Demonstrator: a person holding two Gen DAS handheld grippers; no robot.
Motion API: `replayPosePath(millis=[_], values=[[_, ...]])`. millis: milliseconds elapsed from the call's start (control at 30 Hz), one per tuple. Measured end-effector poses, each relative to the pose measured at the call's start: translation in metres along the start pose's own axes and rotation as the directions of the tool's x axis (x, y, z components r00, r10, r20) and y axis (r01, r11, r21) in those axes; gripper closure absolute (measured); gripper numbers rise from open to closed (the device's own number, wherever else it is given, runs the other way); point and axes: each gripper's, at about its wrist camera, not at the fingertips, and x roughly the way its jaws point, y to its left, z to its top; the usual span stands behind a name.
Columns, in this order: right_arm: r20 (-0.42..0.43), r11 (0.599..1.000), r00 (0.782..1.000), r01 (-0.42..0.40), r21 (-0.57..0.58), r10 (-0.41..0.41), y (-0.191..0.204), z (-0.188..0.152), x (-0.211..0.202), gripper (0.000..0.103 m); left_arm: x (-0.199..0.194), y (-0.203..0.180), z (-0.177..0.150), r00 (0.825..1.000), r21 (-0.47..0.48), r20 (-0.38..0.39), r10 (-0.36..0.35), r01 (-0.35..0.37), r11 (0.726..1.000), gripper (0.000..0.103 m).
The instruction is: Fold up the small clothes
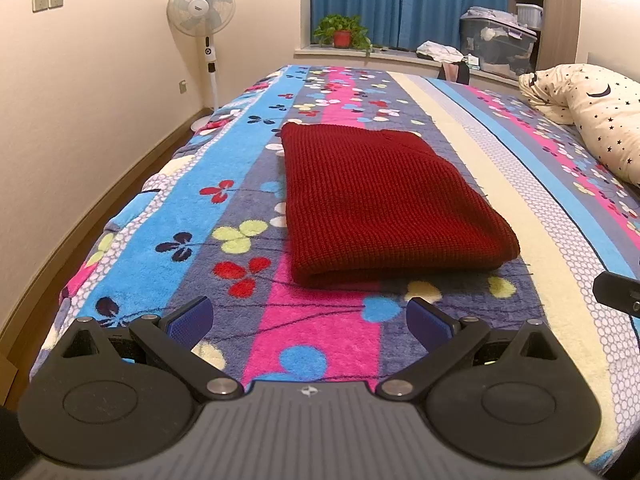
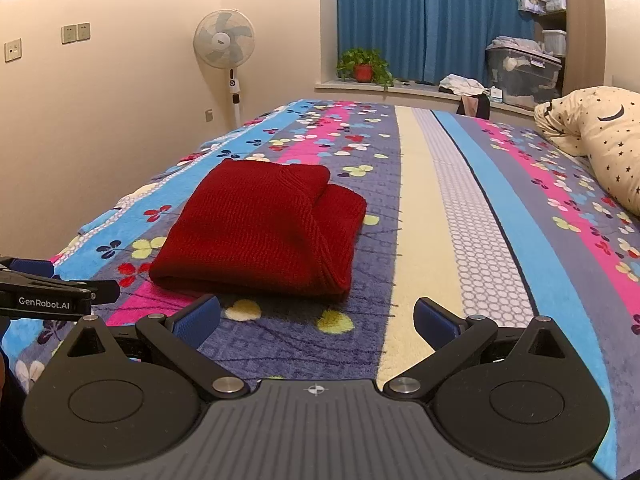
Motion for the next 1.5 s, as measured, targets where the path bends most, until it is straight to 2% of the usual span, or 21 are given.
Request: replayPosePath(millis=[1500], values=[[0.001, 1.000, 1.000, 0.002, -0.002, -0.002, 0.0034, -0.0001, 0.0010, 0.001, -0.0009, -0.0051, 0.0030, 1.000, 0.003, 0.006, -0.004, 0.004, 1.000, 0.000]])
